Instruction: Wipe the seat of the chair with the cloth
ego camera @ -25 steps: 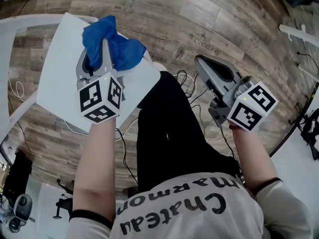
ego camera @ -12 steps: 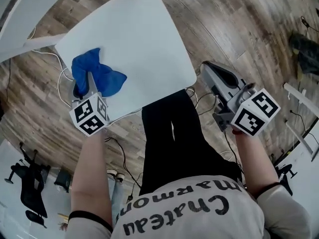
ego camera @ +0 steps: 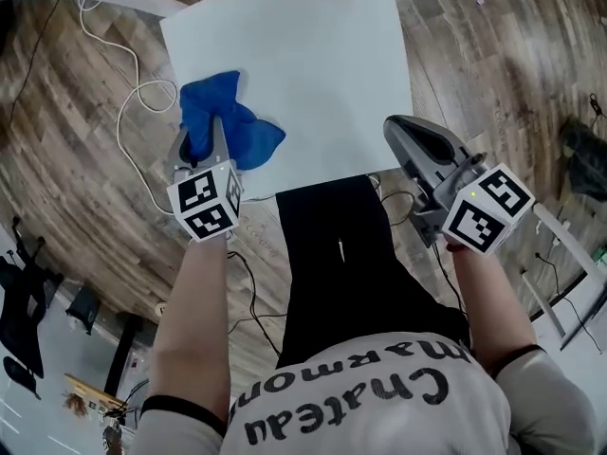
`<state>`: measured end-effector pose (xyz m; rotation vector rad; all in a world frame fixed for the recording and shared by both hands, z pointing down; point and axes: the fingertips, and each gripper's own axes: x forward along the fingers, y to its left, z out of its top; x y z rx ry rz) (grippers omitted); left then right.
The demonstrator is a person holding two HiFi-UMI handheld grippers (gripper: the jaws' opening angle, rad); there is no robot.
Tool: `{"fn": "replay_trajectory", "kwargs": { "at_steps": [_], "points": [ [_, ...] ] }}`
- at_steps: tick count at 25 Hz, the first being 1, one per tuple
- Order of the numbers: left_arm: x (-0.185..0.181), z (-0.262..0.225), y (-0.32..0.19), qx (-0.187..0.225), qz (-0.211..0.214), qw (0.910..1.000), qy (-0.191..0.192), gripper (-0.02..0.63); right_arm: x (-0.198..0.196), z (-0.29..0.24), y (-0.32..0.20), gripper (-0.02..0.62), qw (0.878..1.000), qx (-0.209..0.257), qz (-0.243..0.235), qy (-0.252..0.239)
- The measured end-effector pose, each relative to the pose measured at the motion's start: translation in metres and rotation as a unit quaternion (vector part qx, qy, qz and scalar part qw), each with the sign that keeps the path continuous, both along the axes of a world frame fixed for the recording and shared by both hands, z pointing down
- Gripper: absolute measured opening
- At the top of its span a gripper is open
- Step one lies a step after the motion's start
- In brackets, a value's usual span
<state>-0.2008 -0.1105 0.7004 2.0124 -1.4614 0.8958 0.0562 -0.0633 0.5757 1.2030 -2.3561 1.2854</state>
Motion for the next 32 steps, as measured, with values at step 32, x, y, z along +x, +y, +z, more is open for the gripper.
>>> {"fn": "replay_trajectory", "kwargs": {
  "at_steps": [32],
  "points": [
    [0.323, 0.003, 0.028, -0.013, 0.275, 0.9575, 0.084, 0.114, 0.167, 0.037, 0.053, 0.015, 0.983, -0.027, 0.179, 0.007]
  ]
}}
